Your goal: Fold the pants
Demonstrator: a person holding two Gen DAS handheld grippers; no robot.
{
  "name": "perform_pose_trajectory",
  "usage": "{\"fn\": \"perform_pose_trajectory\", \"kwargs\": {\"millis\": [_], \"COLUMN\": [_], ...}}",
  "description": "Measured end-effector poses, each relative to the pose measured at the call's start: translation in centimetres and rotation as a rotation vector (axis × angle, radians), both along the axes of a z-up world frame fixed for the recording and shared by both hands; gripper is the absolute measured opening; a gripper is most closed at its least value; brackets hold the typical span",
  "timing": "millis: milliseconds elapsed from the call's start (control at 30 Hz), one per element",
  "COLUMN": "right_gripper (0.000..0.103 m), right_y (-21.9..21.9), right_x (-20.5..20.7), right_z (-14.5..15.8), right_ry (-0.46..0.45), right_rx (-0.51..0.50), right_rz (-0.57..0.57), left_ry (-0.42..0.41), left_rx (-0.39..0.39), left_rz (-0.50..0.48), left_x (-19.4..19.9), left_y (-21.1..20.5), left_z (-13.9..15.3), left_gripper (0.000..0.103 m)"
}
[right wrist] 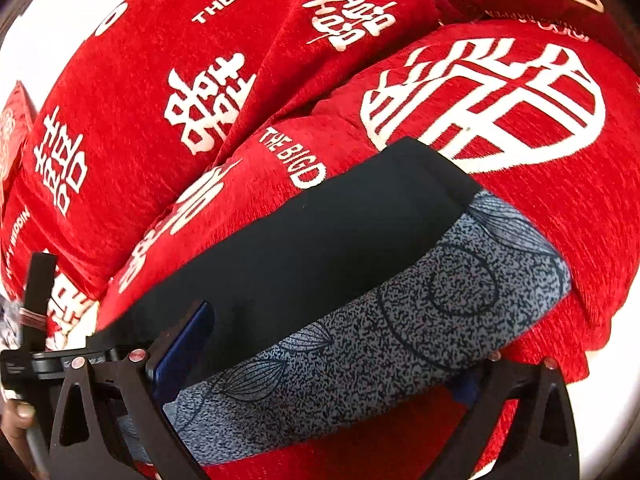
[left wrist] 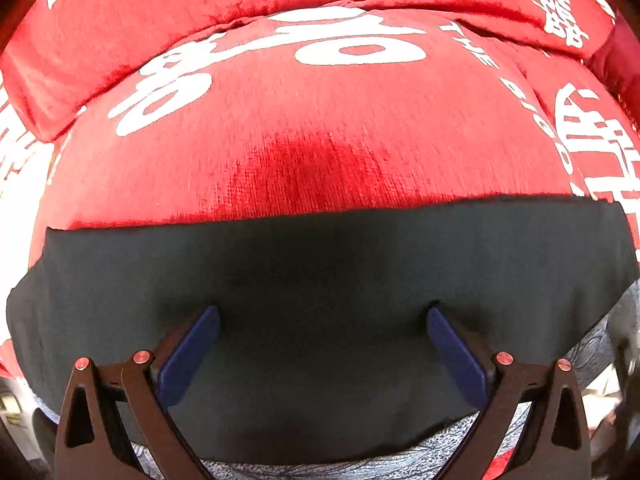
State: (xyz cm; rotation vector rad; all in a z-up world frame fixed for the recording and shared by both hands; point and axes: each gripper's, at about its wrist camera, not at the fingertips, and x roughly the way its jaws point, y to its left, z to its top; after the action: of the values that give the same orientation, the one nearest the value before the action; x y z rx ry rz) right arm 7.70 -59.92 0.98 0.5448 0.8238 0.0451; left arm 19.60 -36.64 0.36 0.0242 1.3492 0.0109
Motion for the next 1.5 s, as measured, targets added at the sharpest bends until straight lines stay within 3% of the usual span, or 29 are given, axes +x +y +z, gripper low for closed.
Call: {"fn": "perform_pose_trajectory", "kwargs": {"millis": [200, 400, 467, 500, 533, 633, 900, 1000, 1100, 1267, 1367, 1500], "right_gripper": [0.099, 0.099, 0.085, 0.049, 0.029, 0.020, 0.017, 0.017, 0.017, 0.017, 0.017, 0.017], "right_y": [-0.1, -1.7, -2.5, -2.9, -3.4, -4.0, 3.0, 6.9, 11.2, 18.8, 23.3, 30.2], "right_x": [-3.2, 1.0, 2.2, 2.7, 2.9, 2.2, -0.4, -1.1, -2.3, -3.5, -4.0, -5.1], "right_z": [-1.4, -1.0, -0.8, -0.8, -1.0, -0.4, 8.1, 10.6, 12.3, 12.8, 12.3, 9.6], "right_ry": [-0.014, -0.037, -0.037, -0.015, 0.008, -0.012, -0.196, -0.249, -0.301, -0.363, -0.385, -0.385], "right_rx": [-0.017, 0.009, 0.029, 0.022, 0.030, 0.072, -0.202, -0.319, -0.409, -0.536, -0.582, -0.721], "right_rz": [-0.008, -0.035, -0.034, -0.042, -0.045, -0.034, 0.058, 0.121, 0.194, 0.303, 0.371, 0.484], "left_ry": [-0.045, -0.033, -0.038, -0.042, -0.045, -0.055, -0.036, 0.004, -0.018, -0.065, -0.099, -0.113], "left_rx": [0.005, -0.005, -0.005, -0.003, -0.001, 0.004, 0.008, -0.113, -0.228, -0.311, -0.317, -0.358], "left_rz": [-0.022, -0.026, -0.025, -0.025, -0.026, -0.032, -0.105, -0.086, -0.030, 0.075, 0.122, 0.182], "left_x": [-1.0, -0.9, -1.1, -1.1, -1.2, -1.4, -0.8, -0.7, -1.3, -3.3, -4.8, -7.4], "left_y": [0.4, 0.8, 0.7, 0.8, 0.7, 0.6, 0.4, 2.6, 6.9, 16.5, 21.1, 26.4], "left_z": [0.0, 0.0, 0.0, 0.0, 0.0, 0.0, 0.1, 1.2, 2.6, 4.5, 5.0, 4.3], "left_gripper": [0.103, 0.103, 0.103, 0.103, 0.103, 0.103, 0.103, 0.103, 0.103, 0.103, 0.103, 0.103]}}
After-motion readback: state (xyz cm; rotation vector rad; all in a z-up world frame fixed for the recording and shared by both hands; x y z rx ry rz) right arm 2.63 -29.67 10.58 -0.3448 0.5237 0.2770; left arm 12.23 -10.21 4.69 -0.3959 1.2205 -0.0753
